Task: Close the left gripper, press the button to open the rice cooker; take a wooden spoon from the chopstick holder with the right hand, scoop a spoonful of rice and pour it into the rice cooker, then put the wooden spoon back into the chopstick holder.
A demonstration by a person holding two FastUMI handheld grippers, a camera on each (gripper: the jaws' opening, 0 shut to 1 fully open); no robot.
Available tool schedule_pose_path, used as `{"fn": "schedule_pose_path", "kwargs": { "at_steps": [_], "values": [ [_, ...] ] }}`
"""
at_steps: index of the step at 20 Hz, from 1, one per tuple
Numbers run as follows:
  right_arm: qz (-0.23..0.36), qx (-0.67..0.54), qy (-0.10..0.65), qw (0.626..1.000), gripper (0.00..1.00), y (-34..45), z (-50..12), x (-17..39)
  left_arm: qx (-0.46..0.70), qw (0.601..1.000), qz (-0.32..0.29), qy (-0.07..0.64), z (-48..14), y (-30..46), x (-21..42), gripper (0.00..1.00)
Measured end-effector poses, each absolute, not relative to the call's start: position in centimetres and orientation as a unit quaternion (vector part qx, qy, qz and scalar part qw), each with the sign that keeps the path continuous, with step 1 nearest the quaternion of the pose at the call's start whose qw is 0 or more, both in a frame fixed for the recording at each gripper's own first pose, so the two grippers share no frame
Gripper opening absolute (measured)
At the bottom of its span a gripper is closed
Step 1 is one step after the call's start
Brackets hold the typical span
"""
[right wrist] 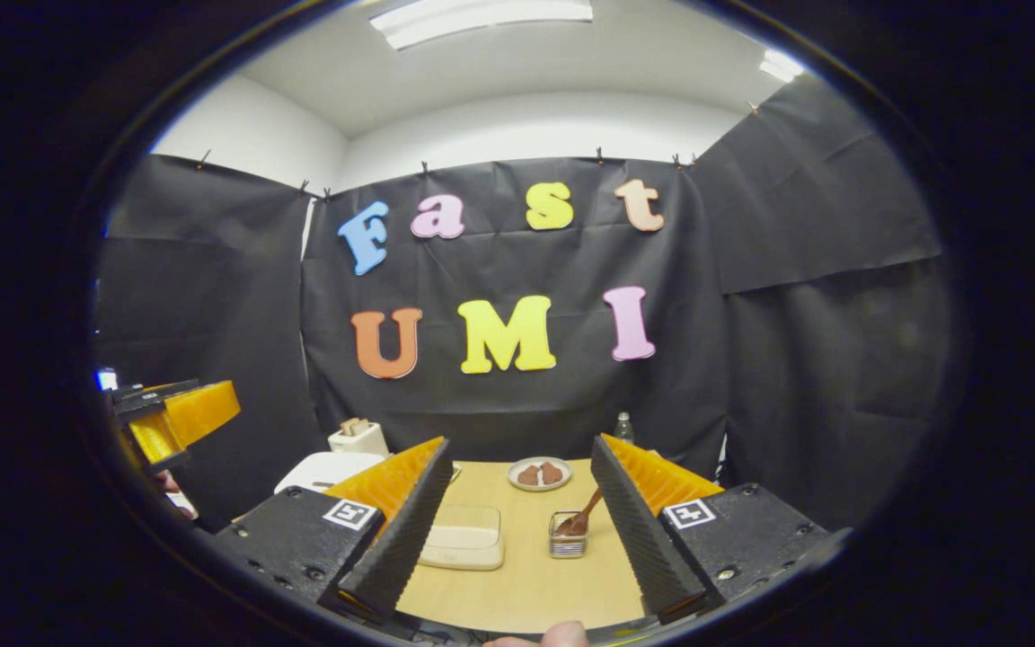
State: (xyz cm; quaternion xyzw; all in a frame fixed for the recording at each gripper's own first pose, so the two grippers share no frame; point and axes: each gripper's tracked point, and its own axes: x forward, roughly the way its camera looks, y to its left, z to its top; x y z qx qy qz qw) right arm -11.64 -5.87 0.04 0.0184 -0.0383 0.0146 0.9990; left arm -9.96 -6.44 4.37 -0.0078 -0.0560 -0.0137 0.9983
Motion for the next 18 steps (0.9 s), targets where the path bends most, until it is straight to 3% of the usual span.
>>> {"fn": "schedule_pose_path", "kwargs": {
  "at_steps": [18],
  "values": [
    [0.013,0.012,-0.02,1.0,1.0,-6.1,-1.2,-12.5,-0.003,0.998,-0.014,-0.057,3.5,-5.6,-12.5,0.92]
  ]
}}
